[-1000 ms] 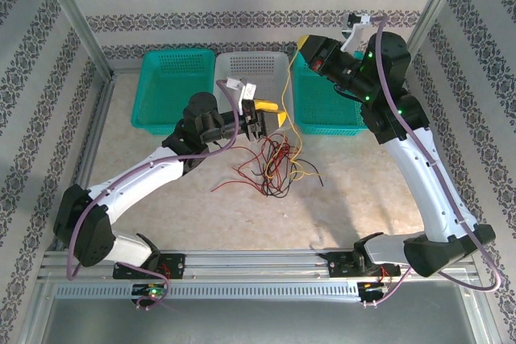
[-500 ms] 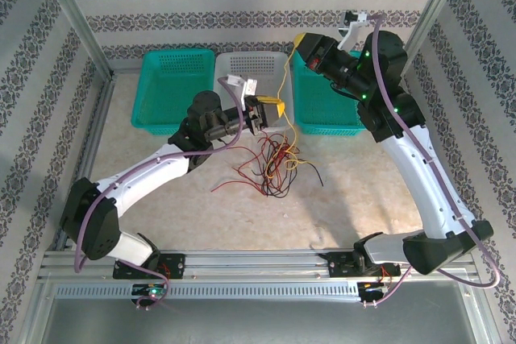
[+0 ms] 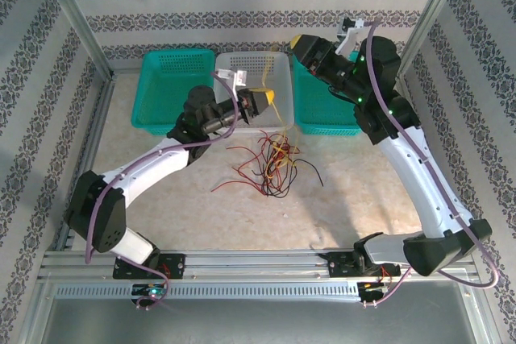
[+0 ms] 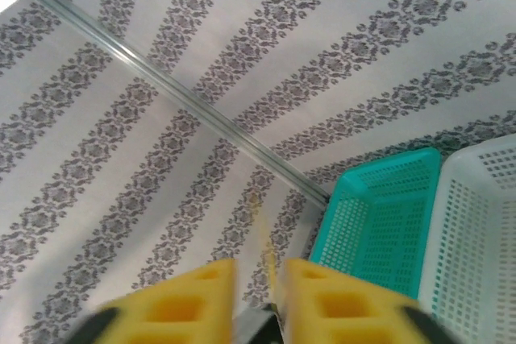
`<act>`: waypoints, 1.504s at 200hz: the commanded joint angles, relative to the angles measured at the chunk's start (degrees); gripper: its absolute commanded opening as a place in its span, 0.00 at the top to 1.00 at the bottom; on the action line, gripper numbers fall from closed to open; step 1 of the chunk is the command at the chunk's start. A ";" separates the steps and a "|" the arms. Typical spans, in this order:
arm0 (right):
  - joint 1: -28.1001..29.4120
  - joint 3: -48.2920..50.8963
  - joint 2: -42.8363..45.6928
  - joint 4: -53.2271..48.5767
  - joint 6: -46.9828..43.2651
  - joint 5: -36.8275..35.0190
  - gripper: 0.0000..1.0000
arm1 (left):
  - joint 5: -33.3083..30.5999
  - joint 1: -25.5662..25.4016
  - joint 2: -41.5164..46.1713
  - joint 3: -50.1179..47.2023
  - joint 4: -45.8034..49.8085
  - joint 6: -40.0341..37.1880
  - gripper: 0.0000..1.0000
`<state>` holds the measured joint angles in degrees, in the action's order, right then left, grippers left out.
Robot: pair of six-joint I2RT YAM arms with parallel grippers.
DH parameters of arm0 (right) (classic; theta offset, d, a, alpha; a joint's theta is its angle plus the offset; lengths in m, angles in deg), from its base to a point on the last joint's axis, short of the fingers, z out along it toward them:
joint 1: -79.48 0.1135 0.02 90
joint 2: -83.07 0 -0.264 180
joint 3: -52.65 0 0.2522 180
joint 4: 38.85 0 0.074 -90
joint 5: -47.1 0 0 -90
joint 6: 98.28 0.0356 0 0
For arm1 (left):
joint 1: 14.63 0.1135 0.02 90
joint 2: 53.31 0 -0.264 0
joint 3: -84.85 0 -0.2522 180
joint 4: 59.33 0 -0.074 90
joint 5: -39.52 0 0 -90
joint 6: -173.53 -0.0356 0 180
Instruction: Untangle the cables
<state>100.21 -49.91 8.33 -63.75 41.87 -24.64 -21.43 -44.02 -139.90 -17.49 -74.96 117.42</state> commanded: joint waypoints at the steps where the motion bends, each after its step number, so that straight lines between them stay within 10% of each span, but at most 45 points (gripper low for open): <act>1: -3.68 5.60 4.32 -1.40 -0.17 -3.13 0.39 | -9.00 5.80 4.56 1.23 8.77 -3.86 1.00; 61: -7.53 30.58 17.01 -2.53 -1.06 2.08 0.38 | -20.07 27.66 -0.13 11.06 22.70 -12.36 1.00; 107: -6.15 43.54 24.47 -2.26 -0.56 2.12 0.41 | -17.20 36.25 -15.68 28.12 34.13 -15.78 1.00; 149: -5.62 45.38 23.83 -1.89 -0.98 2.66 0.43 | -15.83 36.59 -24.47 33.39 38.11 -16.93 0.99; 179: -5.45 44.47 22.15 -2.03 -1.57 2.66 0.43 | -15.82 36.55 -28.18 33.49 39.92 -14.01 0.44; 200: -4.63 42.84 21.19 -3.42 -2.58 1.95 0.43 | -15.54 35.97 -27.89 33.57 40.96 -13.45 0.31; 261: 4.94 34.74 16.74 -20.15 -7.76 -14.64 0.33 | -21.17 31.37 -13.03 23.76 42.38 -11.38 0.17; 301: 11.25 36.35 14.71 -24.85 -5.89 -22.01 0.35 | -11.65 23.38 -2.08 17.30 45.80 -9.55 0.22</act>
<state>109.11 -14.10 24.44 -82.19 36.07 -38.76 -38.28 -15.19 -146.15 0.91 -33.74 107.49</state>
